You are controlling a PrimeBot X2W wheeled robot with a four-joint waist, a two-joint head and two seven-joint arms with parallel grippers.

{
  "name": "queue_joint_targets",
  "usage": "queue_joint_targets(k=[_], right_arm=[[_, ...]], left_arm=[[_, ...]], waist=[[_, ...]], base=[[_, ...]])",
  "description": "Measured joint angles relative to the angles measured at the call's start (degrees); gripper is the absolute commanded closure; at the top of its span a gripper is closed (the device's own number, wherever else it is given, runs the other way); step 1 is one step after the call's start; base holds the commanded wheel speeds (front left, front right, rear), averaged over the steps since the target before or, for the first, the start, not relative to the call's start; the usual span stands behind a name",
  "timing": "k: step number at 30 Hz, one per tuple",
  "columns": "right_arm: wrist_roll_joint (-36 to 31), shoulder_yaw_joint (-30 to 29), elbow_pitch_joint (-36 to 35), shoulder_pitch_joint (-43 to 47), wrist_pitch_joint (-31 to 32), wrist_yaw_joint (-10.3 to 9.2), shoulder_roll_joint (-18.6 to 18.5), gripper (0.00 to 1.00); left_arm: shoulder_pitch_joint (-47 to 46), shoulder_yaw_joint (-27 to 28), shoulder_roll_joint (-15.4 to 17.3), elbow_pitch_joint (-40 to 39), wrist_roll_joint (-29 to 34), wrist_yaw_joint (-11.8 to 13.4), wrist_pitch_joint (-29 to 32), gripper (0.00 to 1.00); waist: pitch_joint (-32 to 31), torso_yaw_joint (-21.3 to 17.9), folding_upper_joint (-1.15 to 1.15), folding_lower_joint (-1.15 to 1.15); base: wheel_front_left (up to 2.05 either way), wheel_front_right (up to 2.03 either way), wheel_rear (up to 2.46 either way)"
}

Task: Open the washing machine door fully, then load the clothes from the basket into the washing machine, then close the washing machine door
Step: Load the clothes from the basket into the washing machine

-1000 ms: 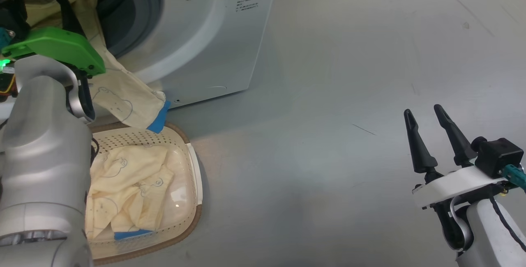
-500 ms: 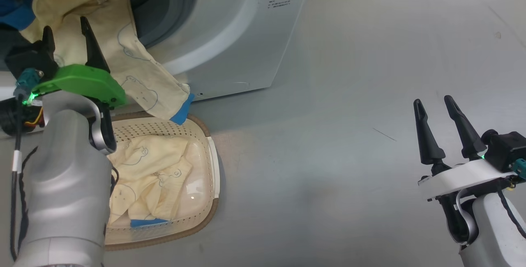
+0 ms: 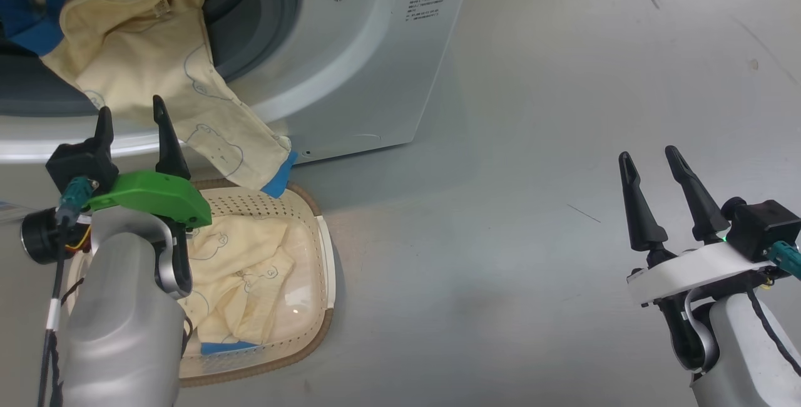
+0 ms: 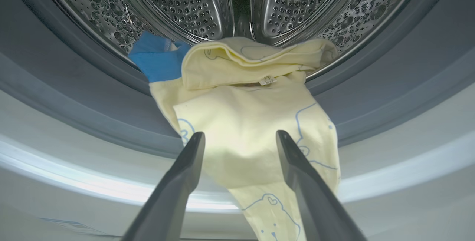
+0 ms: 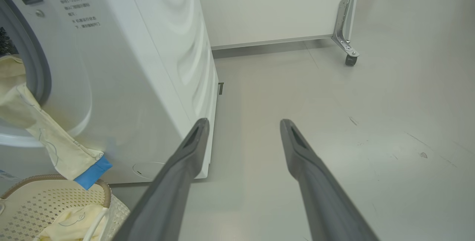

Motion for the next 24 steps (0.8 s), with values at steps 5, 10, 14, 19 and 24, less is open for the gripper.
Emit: queue_joint_targets(k=[5, 10, 14, 19, 24], right_arm=[[-0.07, -0.22, 0.09, 0.02, 0.00, 0.00, 0.02, 0.00], [-0.08, -0.29, 0.08, 0.06, 0.00, 0.00, 0.02, 0.00], [-0.09, -0.26, 0.08, 0.08, 0.00, 0.00, 0.02, 0.00], [-0.09, -0.30, 0.08, 0.12, 0.00, 0.00, 0.02, 0.00], [-0.09, -0.49, 0.04, 0.26, 0.00, 0.00, 0.02, 0.00]], left_arm=[[3.05, 0.00, -0.01, -2.74, -0.94, -0.05, 0.00, 0.00], [6.42, -0.10, -0.01, -5.12, -1.20, -0.05, 0.00, 0.00], [8.70, -0.09, 0.00, -7.10, -1.80, -0.05, 0.00, 0.00], [11.87, -0.81, 0.00, -9.23, -1.94, -0.04, 0.00, 0.00], [14.97, -1.88, 0.01, -11.39, -3.77, -0.04, 0.00, 0.00]], waist=[[-0.67, -0.01, 0.00, 0.00], [-1.07, 0.00, 0.00, 0.00], [-1.41, 0.03, 0.00, 0.00], [-1.76, 0.02, 0.00, 0.00], [-1.99, 0.08, 0.00, 0.00]], base=[[0.00, 0.00, 0.00], [0.00, 0.00, 0.00], [0.00, 0.00, 0.00], [0.00, 0.00, 0.00], [0.00, 0.00, 0.00]])
